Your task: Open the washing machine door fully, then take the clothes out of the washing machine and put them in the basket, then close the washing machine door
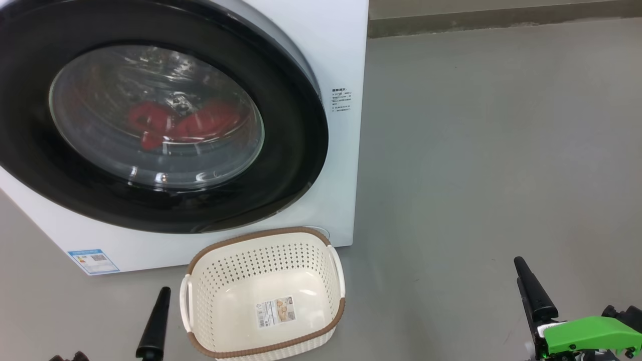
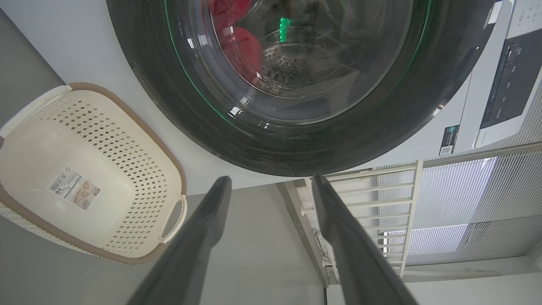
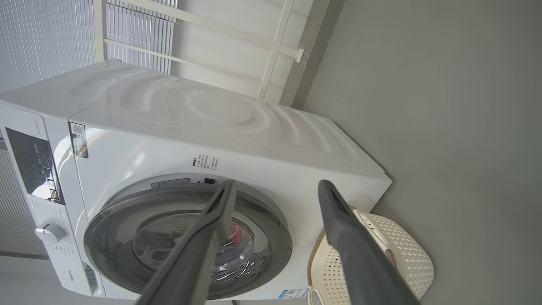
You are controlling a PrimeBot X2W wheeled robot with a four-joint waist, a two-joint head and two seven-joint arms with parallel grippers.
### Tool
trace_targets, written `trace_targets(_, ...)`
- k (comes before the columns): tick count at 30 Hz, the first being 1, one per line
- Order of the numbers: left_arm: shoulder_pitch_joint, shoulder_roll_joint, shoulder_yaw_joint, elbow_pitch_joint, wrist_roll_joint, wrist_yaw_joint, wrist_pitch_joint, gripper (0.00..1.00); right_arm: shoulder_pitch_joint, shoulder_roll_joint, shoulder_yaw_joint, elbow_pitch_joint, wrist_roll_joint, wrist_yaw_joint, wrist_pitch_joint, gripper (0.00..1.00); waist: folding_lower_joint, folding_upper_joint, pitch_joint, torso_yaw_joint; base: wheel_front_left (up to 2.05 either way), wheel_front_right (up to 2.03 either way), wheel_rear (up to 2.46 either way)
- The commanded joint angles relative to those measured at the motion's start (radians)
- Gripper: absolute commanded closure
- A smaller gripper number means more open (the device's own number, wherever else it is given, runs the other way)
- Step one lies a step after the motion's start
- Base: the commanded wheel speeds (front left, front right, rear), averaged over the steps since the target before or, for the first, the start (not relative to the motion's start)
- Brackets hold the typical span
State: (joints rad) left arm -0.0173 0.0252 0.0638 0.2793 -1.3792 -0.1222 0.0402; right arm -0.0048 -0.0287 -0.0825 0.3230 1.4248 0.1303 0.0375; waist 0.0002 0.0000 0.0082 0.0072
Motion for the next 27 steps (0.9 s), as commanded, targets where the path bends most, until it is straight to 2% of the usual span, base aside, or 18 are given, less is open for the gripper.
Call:
trace_targets(1,-0.003,0.015,0.008,-0.035,0.031,-0.002,-0.012,0.00,-0.018,-0.018,0.008,-0.030,-0.025,0.000,-0.011,0.00,-0.0001,0.0000,0.000,0.000,0.00,0.00,0.00)
trace_targets(10,0.003,0.016,0.004,-0.059,0.175,0.005,-0.039,0.00,-0.016,-0.031,0.033,-0.039,-0.153,0.000,-0.038,0.00,-0.0001,0.0000,0.005,0.004,0.00,0.00,0.00)
trace_targets(27,0.016,0.017,-0.027,-0.096,0.451,0.047,-0.092,0.00,-0.014,-0.047,0.077,-0.046,-0.378,0.000,-0.091,0.00,-0.0001,0.0000,0.013,0.002,0.00,0.00,0.00)
